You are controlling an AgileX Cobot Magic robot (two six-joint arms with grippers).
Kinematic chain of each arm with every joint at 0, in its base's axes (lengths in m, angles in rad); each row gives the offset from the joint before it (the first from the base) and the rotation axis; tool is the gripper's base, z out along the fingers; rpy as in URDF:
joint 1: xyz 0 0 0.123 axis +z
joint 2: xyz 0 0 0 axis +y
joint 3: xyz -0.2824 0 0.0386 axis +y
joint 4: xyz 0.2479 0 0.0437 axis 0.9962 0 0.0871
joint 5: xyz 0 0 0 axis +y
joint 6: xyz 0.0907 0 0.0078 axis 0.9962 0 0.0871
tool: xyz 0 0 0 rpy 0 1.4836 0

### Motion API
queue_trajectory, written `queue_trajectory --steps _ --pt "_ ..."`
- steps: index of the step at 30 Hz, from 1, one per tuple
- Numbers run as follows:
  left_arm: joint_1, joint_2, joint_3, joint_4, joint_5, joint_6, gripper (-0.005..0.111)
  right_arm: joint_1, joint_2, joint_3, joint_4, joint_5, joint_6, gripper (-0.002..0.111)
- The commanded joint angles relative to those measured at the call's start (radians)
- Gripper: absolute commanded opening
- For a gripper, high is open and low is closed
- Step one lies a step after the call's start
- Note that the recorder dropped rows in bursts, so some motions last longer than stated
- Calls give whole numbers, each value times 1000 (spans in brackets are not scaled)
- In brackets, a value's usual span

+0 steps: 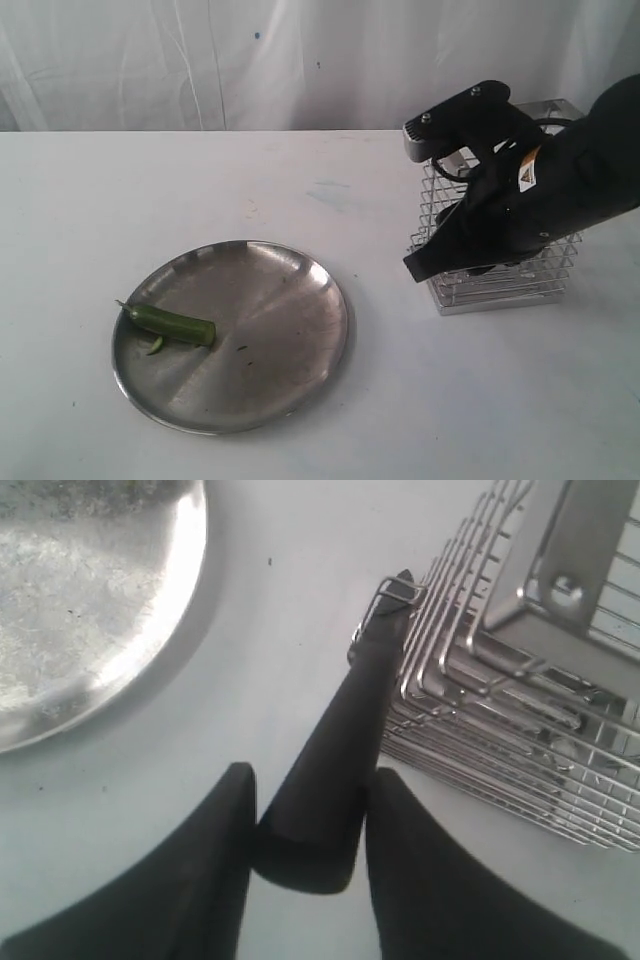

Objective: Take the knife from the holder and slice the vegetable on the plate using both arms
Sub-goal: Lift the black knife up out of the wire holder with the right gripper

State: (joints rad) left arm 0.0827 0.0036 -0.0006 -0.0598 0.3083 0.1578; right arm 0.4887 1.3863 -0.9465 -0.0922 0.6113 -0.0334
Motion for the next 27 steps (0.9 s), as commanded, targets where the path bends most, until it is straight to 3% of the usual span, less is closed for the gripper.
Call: queue_trajectory --steps 1,19,27 --pt "-5 -4 1 -5 -1 -1 0 0 -38 -48 -40 16 14 13" --pt "-5 -4 1 -5 -1 -1 0 0 -266 -290 -33 91 12 13" --pt "-5 -4 1 -5 -1 -1 0 0 -278 -300 -33 106 10 13"
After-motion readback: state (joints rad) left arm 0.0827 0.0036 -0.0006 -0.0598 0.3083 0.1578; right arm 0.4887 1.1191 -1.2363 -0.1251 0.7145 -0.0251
